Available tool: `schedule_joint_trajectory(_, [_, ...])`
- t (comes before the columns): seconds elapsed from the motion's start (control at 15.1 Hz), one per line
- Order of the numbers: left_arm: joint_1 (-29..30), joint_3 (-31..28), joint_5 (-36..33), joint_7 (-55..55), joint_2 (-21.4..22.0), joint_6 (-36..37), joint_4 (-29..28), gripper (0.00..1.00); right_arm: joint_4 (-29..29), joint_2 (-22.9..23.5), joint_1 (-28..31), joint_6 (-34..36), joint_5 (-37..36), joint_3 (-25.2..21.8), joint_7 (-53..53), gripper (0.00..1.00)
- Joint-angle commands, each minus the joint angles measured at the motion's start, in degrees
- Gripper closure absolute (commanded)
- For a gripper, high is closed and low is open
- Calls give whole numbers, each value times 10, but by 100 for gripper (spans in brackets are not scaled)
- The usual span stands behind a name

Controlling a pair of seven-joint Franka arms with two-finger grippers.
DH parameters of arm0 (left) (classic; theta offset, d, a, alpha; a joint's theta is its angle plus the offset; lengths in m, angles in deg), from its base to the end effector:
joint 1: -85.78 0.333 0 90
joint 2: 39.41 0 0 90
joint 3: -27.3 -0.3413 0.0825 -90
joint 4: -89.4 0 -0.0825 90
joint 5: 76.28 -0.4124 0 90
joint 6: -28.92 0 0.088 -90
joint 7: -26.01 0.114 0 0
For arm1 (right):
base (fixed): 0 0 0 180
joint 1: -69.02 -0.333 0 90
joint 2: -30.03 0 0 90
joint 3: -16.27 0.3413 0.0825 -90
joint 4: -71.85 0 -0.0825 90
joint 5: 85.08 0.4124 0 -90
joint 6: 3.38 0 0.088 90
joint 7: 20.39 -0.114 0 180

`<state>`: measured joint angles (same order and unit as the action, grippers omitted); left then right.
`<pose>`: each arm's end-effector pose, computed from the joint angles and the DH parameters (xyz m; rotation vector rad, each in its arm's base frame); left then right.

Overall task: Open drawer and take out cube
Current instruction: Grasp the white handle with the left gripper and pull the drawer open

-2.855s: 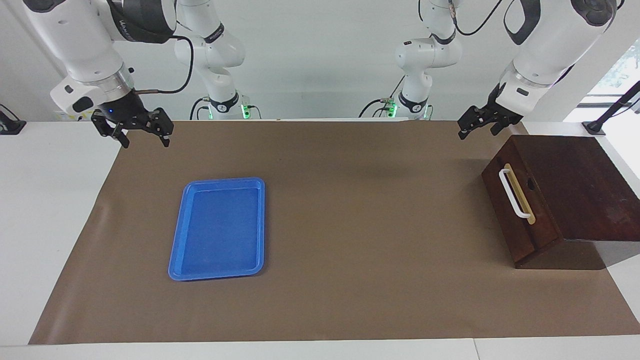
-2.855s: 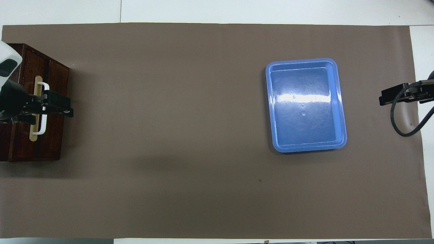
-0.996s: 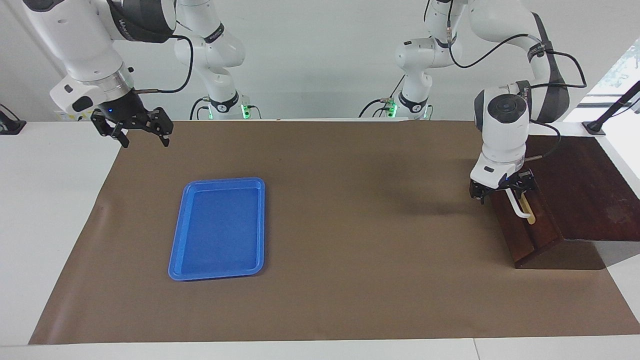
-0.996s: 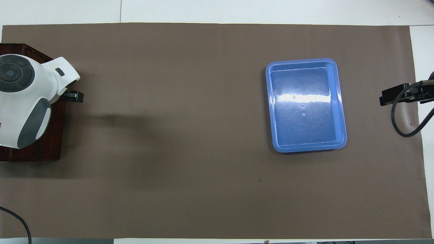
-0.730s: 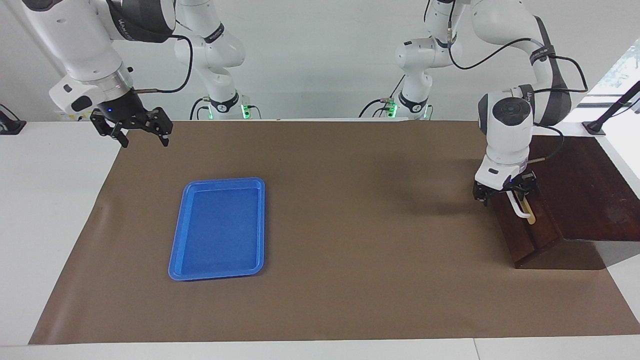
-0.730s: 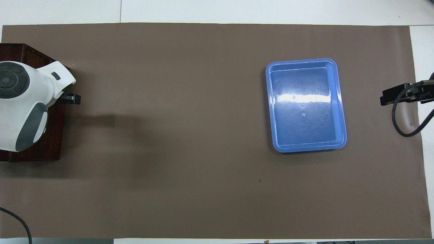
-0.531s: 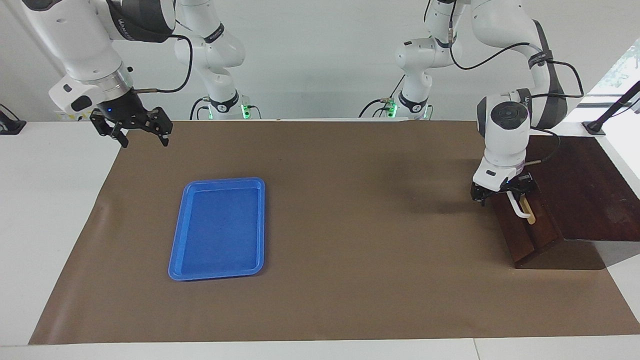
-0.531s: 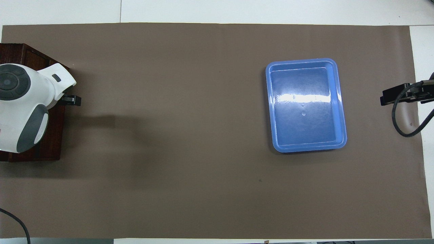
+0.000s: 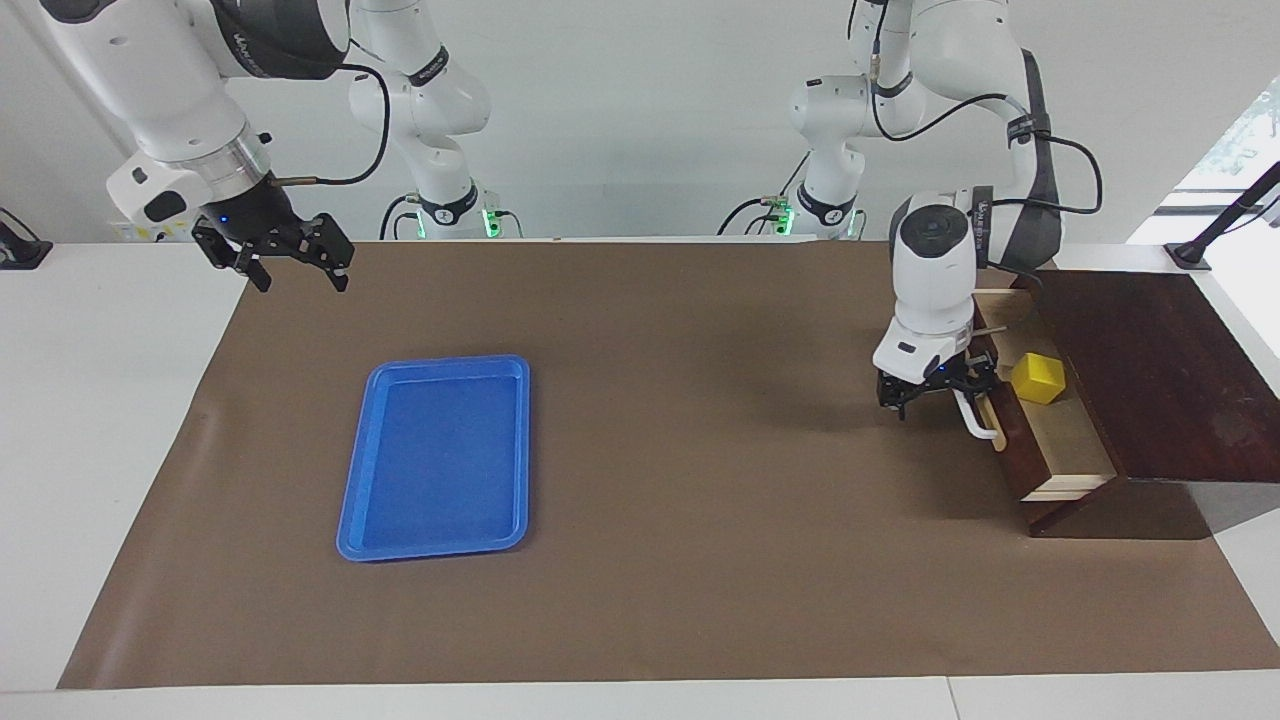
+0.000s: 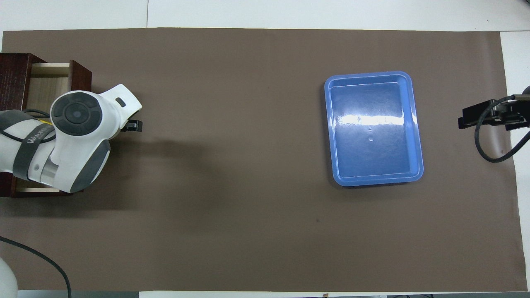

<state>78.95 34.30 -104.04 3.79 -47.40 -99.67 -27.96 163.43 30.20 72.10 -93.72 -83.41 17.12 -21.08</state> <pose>0.5963 -0.1288 0.3829 -2.7912 0.2047 -0.2404 0.5831 -0.0194 0.6278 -3.1108 0.0801 0.0377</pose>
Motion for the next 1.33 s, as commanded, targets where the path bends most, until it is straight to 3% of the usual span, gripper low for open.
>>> schedule_joint_trajectory(0.0, [-16, 21, 25, -34, -7, 8, 1, 0, 4, -11, -10, 0, -7, 4, 3, 0])
schedule_joint_trajectory(0.53, [-17, 32, 53, -35, -11, 9, 10, 0, 23, -20, -11, -12, 3, 3, -6, 0])
schedule_joint_trajectory(1.06, [-21, 43, 65, -51, -13, 28, 20, 0, 22, -22, -4, -12, 3, 2, 78, 0])
schedule_joint_trajectory(1.26, [-20, 43, 90, -52, -28, 97, 90, 0, 22, -23, -4, -4, 23, 0, 88, 0])
